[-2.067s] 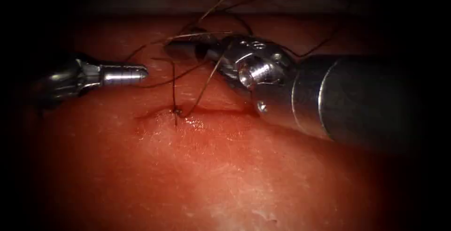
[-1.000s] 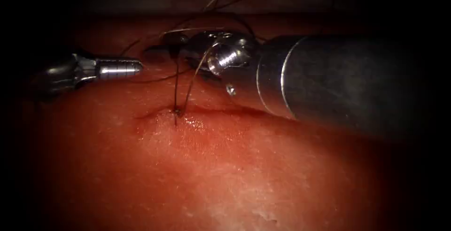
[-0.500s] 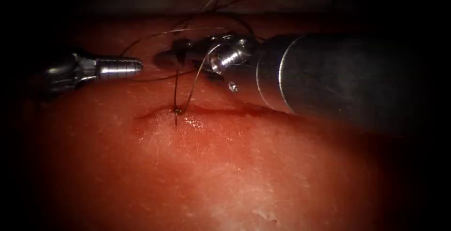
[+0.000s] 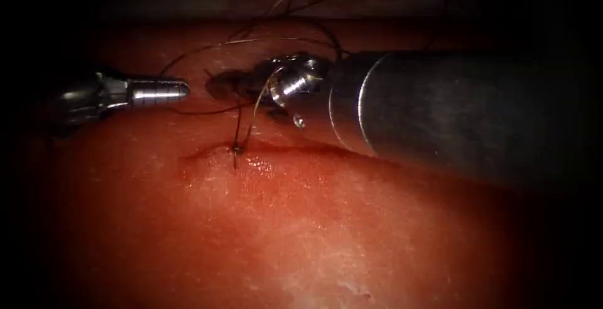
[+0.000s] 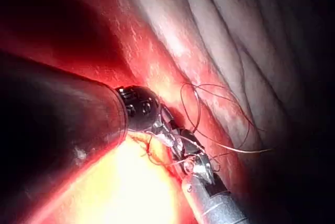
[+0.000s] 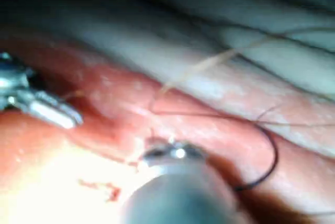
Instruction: Wound Closure
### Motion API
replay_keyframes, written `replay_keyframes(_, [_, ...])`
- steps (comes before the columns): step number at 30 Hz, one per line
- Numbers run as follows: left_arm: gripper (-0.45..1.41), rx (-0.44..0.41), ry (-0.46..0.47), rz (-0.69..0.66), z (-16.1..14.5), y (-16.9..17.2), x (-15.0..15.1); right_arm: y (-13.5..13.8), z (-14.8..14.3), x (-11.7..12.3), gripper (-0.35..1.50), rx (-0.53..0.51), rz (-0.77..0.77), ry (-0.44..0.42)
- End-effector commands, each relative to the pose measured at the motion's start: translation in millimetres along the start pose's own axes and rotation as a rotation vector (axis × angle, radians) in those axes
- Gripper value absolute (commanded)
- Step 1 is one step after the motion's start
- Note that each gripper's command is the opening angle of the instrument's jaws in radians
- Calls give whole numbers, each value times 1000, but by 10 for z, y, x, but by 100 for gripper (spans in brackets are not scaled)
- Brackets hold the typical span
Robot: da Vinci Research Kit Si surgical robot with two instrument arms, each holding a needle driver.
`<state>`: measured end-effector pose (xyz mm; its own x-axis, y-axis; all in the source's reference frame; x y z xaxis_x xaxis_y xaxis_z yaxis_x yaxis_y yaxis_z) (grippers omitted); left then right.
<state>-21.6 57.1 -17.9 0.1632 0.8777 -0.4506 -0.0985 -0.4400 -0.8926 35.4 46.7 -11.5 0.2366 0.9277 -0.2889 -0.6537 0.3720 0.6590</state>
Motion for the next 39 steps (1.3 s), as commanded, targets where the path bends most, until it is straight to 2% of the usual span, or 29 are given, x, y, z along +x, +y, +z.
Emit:
replay_keyframes(1, [-35,-1,0,0,5,-7,-2,-5,0,9,-35,-6,-12,24])
replay_keyframes(6, [-35,13,-1,1,1,-16,6,-19,-35,23,-35,-23,-44,89])
replay_keyframes(13, [-35,106,-99,54,-14,-52,20,-31,-90,9,-35,-9,-61,156])
replay_keyframes(18, [-35,156,-168,104,-25,-79,28,-35,-107,-8,-35,0,-76,176])
replay_keyframes(25, [-35,184,-204,126,-32,-103,68,-52,-108,-23,-35,19,-130,186])
replay_keyframes(27, [-35,189,-216,142,-32,-106,92,-56,-107,-27,-35,29,-149,181])
replay_keyframes(30, [-35,191,-209,174,-31,-98,155,-59,-100,-41,-35,50,-162,177])
replay_keyframes(34, [-35,194,-204,194,-23,-96,197,-61,-93,-52,-35,69,-175,154])
replay_keyframes(39, [-35,199,-198,203,-18,-96,224,-65,-93,-60,-35,86,-189,130])
